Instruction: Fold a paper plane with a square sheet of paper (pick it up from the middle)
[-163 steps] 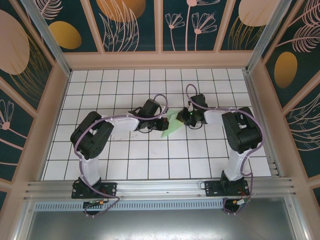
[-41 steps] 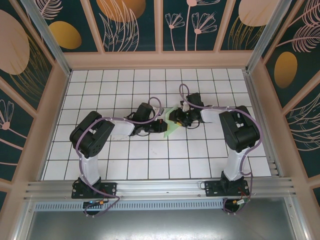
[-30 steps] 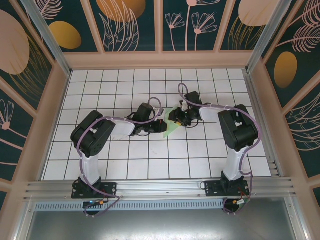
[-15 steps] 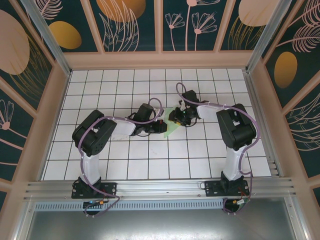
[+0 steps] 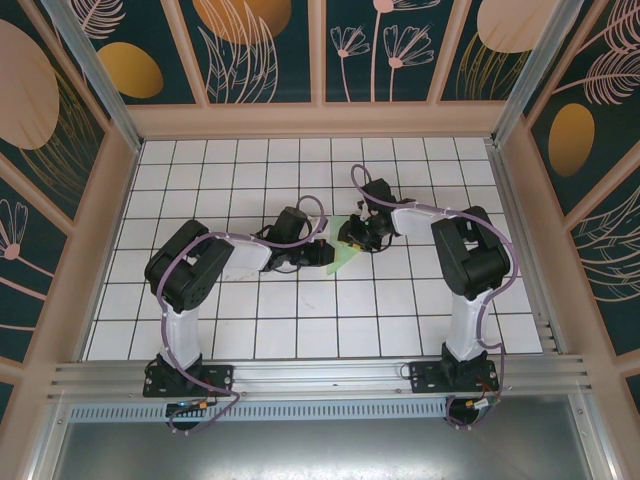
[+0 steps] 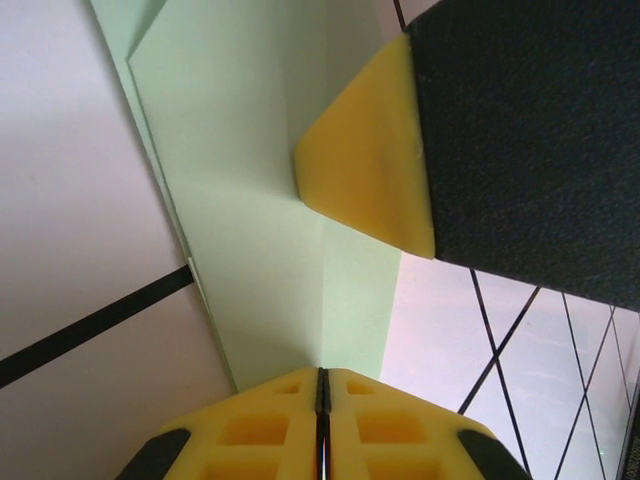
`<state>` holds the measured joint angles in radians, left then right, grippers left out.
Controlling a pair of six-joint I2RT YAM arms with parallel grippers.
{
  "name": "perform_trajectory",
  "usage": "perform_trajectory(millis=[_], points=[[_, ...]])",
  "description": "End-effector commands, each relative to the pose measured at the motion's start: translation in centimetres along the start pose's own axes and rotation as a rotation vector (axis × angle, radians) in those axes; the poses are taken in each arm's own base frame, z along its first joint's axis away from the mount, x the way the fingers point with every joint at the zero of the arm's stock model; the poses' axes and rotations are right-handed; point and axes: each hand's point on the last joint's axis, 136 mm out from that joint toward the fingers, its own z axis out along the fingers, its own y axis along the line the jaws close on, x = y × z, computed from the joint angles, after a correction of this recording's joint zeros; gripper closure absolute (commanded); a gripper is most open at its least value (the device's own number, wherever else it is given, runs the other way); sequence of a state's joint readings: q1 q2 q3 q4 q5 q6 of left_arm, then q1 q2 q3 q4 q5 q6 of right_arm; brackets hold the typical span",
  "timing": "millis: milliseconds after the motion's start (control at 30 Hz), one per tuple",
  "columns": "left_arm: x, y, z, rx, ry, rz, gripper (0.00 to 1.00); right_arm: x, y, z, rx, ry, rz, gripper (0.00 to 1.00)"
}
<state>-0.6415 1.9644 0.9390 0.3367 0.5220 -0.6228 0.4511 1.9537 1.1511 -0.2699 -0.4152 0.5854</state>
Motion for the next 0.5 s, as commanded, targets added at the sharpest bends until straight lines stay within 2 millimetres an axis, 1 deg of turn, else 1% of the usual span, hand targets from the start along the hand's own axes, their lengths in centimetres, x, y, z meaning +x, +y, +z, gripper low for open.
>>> perform_trajectory(millis=[0,167,200,233,467], points=[[-1.7,-0.9,-0.5,-0.007,-0.050,0.019,0.88,3.3,-9.4,3.8,0.327,0.073,0.079,0.63],[-2.0,-0.7,-0.3,-0.011,-0.060,0.008,0.89,3.5,-9.5,3.8,0.332,0.078,0.081,0.64],[-2.7,-1.2,-0.3,0.001,-0.073,0.016,0.89,3.6,-9.5,3.9,0.332,0.080,0.081,0.64],[-2.9,-1.3,-0.2,0.005,-0.074,0.017,0.89,3.6,-9.5,3.9,0.332,0.080,0.081,0.64],[-2.5,-1.6,0.3,0.036,-0.051,0.007,0.89,3.6,-9.4,4.1,0.331,0.086,0.072,0.64]])
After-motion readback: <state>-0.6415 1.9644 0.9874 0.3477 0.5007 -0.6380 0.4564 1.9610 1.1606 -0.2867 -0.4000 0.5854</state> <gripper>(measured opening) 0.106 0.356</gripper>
